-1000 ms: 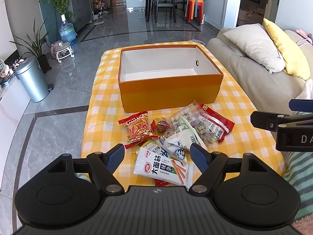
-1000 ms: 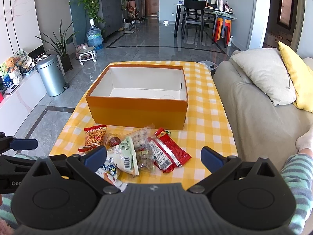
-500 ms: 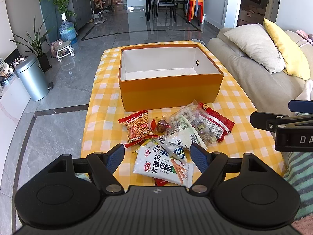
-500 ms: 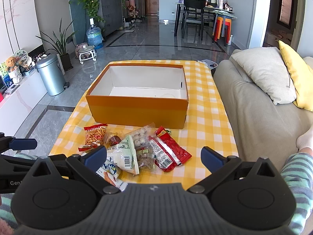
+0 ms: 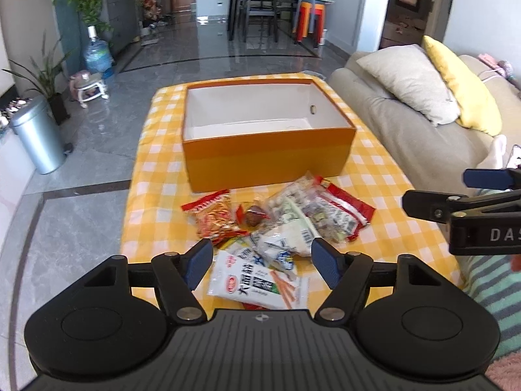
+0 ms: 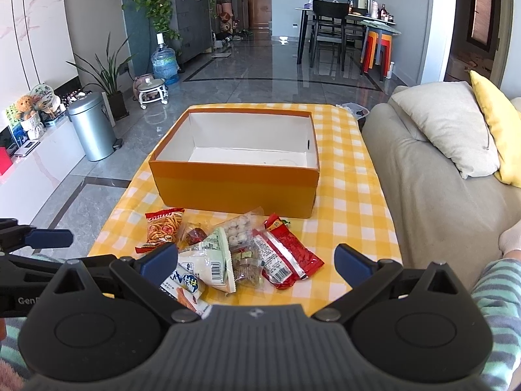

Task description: Organize snacks

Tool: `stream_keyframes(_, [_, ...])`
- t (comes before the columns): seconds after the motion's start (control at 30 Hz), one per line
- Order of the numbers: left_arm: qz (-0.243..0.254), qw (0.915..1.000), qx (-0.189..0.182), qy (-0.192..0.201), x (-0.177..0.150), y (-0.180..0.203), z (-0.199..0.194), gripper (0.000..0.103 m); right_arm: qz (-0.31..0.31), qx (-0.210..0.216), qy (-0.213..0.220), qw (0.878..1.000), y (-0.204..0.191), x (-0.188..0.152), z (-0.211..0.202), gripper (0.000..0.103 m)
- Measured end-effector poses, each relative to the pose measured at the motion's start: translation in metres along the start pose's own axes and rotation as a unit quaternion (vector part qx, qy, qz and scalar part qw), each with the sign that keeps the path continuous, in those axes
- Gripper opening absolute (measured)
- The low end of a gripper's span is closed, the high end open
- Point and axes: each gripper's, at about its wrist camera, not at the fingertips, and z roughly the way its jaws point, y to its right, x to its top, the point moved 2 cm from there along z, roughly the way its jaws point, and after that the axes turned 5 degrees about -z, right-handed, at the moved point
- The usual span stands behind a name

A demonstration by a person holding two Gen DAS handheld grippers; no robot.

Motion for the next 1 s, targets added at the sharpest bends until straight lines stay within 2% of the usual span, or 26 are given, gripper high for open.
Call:
stream_keyframes(0.03, [-0.006,0.9999,-0.010,-0.005,0.000,-0.001,0.002,0.080,0.003,0.002,-0.002,1.000,0.001,-0.001,0.002,0.098])
stream_keyframes(0.07, [-0.012,0.9996,-0.024,-0.008,0.001,-0.002,0.004,0.073,0.005,0.003,-0.002,1.000,0.003,-0.001,0.003,0.098])
stream_keyframes(0.1, [-0.017,0.9991,-0.037,-0.010,0.001,-0.003,0.006,0.064,0.008,0.004,-0.004,1.000,0.006,-0.002,0.005,0.094])
stream_keyframes(0.17, [-0.021,0.9983,-0.052,-0.016,0.000,-0.005,0.012,0.053,0.008,0.008,-0.012,1.000,0.007,-0.004,0.011,0.084])
stream_keyframes(0.2, [-0.022,0.9981,-0.054,-0.019,-0.001,-0.005,0.015,0.050,0.008,0.009,-0.016,1.000,0.008,-0.005,0.015,0.079])
stream_keyframes(0.27, [-0.024,0.9977,-0.057,-0.027,-0.002,-0.006,0.023,0.048,0.011,0.012,-0.019,1.000,0.009,-0.008,0.019,0.073])
stream_keyframes(0.33, [-0.026,0.9974,-0.057,-0.036,-0.003,-0.006,0.030,0.048,0.010,0.021,-0.023,0.999,0.009,-0.011,0.026,0.066])
stream_keyframes(0.47, [-0.041,0.9967,-0.044,-0.056,-0.005,-0.014,0.042,0.048,0.022,0.029,-0.031,0.999,0.008,-0.017,0.042,0.066])
stream_keyframes(0.5, [-0.047,0.9962,-0.040,-0.061,-0.006,-0.018,0.045,0.051,0.024,0.032,-0.034,0.999,0.009,-0.017,0.046,0.066])
stream_keyframes(0.53, [-0.054,0.9958,-0.036,-0.066,-0.007,-0.021,0.048,0.055,0.023,0.037,-0.037,0.998,0.008,-0.017,0.050,0.067])
stream_keyframes(0.6, [-0.065,0.9949,-0.030,-0.070,-0.006,-0.029,0.054,0.080,0.020,0.044,-0.039,0.998,0.004,-0.018,0.060,0.070])
stream_keyframes(0.67, [-0.075,0.9940,-0.026,-0.075,-0.006,-0.035,0.061,0.080,0.013,0.057,-0.041,0.997,0.000,-0.018,0.068,0.071])
stream_keyframes(0.73, [-0.088,0.9917,-0.023,-0.090,-0.006,-0.042,0.070,0.080,0.002,0.071,-0.045,0.996,-0.006,-0.017,0.078,0.077])
stream_keyframes(0.8, [-0.104,0.9887,-0.023,-0.105,-0.006,-0.047,0.080,0.080,-0.016,0.073,-0.046,0.996,-0.013,-0.016,0.089,0.077])
stream_keyframes(1.0, [-0.181,0.9718,0.000,-0.151,-0.014,-0.070,0.107,0.079,-0.086,0.072,-0.068,0.991,-0.031,-0.017,0.132,0.076])
